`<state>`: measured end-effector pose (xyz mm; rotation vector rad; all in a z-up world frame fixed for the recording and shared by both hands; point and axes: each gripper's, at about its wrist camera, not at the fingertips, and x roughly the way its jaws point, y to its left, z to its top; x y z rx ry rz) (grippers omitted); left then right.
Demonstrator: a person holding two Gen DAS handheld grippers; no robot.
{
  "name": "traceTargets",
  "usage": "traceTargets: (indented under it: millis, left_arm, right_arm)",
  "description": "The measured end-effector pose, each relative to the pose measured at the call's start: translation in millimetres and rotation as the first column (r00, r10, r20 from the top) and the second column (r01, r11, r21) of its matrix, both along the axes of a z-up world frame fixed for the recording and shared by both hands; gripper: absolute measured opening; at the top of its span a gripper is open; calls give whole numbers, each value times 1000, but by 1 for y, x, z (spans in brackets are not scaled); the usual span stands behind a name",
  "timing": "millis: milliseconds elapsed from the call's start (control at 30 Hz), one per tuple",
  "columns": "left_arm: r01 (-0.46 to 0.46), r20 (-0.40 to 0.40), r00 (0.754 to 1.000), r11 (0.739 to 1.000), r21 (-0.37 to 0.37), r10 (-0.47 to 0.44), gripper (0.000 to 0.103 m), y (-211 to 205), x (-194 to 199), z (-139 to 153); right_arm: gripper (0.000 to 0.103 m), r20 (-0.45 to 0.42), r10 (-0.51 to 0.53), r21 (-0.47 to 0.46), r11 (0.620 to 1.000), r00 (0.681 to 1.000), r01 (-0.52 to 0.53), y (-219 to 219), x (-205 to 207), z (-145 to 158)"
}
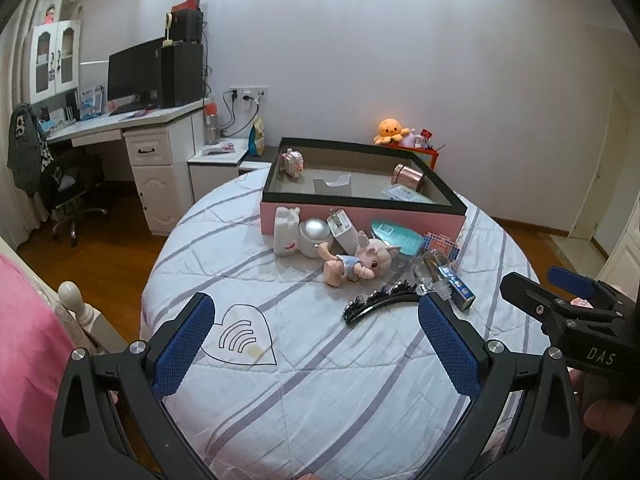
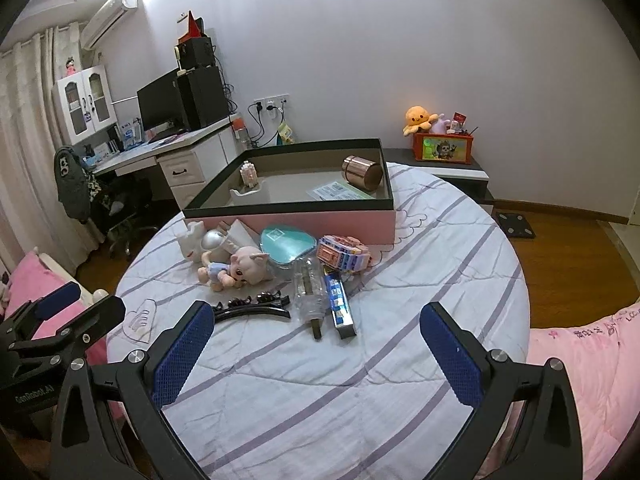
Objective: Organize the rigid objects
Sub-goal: 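Grasp the black hair clip with the left gripper while the right grasps the blue stick package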
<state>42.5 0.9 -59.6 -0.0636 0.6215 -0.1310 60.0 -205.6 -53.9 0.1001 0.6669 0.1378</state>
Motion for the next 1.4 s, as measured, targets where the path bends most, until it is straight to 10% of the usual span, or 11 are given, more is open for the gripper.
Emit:
traceTargets:
  millis: [667,967,1400]
  left_arm:
    - [128,-198,973,991,46,-116,103,-44,62,-62]
    - [196,-274,944,980,20,-183,101,-58,88,-77]
    - [313,-272,919,948,57,-287,47,-85,90,-73]
  right_arm:
    - [102,-152,-27,-75,997,988,16,-24,48,-50]
    - [71,-199,5,-94,995,980,-24,-24,68,-65]
    - [52,-206,62,-128,988,977,-90,-12,83,-71]
